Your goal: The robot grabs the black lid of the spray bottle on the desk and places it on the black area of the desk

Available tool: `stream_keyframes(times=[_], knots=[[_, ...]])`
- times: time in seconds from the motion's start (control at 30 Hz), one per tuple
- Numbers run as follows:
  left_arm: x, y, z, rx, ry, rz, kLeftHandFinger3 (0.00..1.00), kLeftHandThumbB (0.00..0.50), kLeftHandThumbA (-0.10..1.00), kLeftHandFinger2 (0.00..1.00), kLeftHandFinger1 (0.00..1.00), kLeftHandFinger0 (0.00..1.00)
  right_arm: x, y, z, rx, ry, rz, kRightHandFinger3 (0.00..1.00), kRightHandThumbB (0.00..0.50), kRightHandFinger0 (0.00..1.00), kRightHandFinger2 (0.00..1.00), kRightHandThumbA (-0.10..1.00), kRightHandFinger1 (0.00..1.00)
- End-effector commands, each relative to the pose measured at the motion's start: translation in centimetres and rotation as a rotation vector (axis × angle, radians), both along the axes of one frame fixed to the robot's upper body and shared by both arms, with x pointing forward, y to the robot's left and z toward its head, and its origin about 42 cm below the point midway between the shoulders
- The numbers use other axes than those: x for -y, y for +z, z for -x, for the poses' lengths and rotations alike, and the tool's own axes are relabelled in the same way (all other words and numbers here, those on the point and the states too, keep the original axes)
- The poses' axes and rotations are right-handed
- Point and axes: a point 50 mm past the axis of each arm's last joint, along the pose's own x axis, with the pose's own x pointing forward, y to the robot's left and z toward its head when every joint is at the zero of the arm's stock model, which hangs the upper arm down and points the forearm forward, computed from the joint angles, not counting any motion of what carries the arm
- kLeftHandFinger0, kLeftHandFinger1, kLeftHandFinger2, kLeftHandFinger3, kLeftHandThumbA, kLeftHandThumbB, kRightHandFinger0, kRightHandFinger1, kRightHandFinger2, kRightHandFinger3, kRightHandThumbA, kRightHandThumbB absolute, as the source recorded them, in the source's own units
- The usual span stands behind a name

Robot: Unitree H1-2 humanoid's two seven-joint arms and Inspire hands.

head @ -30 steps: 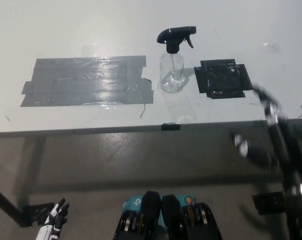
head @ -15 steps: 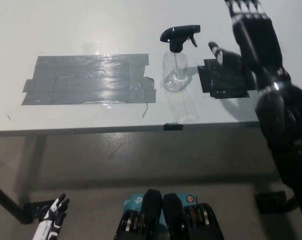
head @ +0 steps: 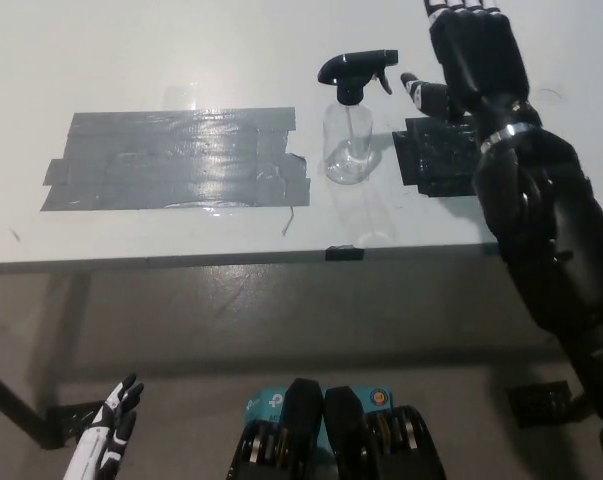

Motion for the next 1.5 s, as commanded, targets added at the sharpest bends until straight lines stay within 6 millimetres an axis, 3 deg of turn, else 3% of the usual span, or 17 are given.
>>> stream_keyframes(times=[0.0, 0.2, 0.27, 0.33, 0.97, 1.47], knots=[[-0.1, 1.3, -0.4, 0.046, -0.031, -0.028, 1.0, 0.255, 1.0, 1.0, 1.0, 1.0, -1.5, 3.5, -0.8, 0.034, -0.004, 0.012, 1.0, 0.5, 1.0, 1.0, 0.78, 1.0], [0.1, 1.6, -1.0, 0.048, -0.046, -0.033, 1.0, 0.241, 1.0, 1.0, 1.0, 1.0, -2.1, 4.1, -1.5, -0.004, -0.011, 0.035, 1.0, 0.486, 1.0, 1.0, 1.0, 1.0], [0.2, 1.6, -1.2, 0.06, -0.052, -0.03, 1.0, 0.236, 0.99, 1.0, 1.0, 1.0, -2.2, 4.3, -1.8, -0.016, -0.007, 0.032, 1.0, 0.452, 1.0, 1.0, 1.0, 1.0], [0.2, 1.6, -1.2, 0.055, -0.049, -0.024, 1.0, 0.246, 0.98, 1.0, 1.0, 1.0, -2.3, 4.4, -2.1, -0.041, -0.013, 0.035, 1.0, 0.451, 1.0, 1.0, 1.0, 1.0], [0.5, 2.4, -2.2, 0.067, -0.064, -0.049, 1.0, 0.263, 1.0, 1.0, 1.0, 1.0, -2.4, 4.6, -4.6, -0.123, -0.073, 0.051, 1.0, 0.46, 1.0, 1.0, 1.0, 1.0], [0.5, 2.7, -2.6, 0.077, -0.078, -0.06, 1.0, 0.274, 1.0, 1.0, 1.0, 1.0, -3.1, 3.9, -5.5, -0.157, -0.071, 0.038, 1.0, 0.474, 1.0, 1.0, 1.0, 1.0]])
